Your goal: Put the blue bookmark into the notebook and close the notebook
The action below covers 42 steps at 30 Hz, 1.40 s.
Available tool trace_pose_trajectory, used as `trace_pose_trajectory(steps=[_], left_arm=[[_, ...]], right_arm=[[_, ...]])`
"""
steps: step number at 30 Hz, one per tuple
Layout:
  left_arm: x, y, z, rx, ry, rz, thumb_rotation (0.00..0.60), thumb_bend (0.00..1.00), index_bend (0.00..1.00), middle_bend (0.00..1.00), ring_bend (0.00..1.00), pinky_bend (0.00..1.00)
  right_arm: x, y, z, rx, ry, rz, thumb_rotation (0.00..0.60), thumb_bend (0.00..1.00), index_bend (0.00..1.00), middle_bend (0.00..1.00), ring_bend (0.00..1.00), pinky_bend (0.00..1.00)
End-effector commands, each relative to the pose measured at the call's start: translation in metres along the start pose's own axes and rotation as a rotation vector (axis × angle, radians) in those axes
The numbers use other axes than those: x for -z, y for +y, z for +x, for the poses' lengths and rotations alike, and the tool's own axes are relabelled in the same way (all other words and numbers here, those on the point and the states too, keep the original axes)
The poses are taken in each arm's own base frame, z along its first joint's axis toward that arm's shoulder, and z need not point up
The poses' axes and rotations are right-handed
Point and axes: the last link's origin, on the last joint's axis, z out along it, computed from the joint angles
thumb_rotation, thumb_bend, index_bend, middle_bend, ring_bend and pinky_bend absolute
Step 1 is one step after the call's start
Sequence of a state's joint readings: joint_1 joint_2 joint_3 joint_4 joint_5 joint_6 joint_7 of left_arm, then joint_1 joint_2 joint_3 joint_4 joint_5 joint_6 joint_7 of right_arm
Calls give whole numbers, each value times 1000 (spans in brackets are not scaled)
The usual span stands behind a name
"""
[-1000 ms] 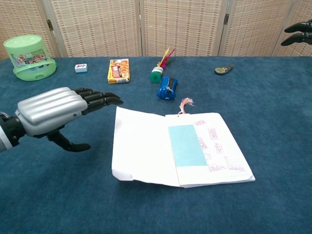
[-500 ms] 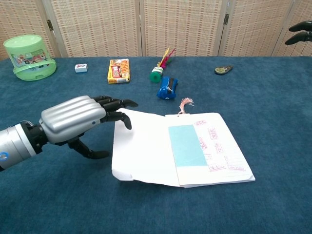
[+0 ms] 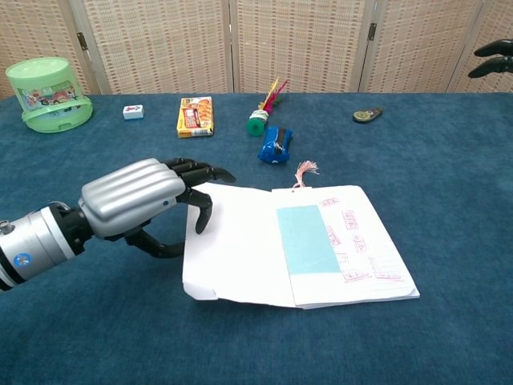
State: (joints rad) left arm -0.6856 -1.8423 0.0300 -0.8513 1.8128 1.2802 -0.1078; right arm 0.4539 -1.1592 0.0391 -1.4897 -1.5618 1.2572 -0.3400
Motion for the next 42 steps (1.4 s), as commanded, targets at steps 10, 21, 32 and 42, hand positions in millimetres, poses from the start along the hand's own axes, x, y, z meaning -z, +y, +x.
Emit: trace_pose_trajectory(steps=[10, 21, 32, 42], left_arm=[[2, 2, -4, 56, 7, 24, 600, 442, 620, 183, 159, 180], [-5, 7, 6, 108, 64, 33, 600, 481, 626, 190, 161, 180], [4, -3, 26, 90, 95, 20, 600, 482, 650, 196, 161, 180], [26, -24, 41, 31, 106, 26, 600, 481, 650, 197, 161, 180]], right_arm=[[0, 0, 1, -2, 5, -2, 600, 209, 105, 0, 0, 0], [1, 2, 3, 0, 17, -11, 600, 209, 105, 0, 0, 0], [0, 2, 5, -2, 28, -14, 600, 209, 105, 0, 0, 0], [-3, -3, 6, -4, 36, -4, 600, 209, 105, 0, 0, 0]])
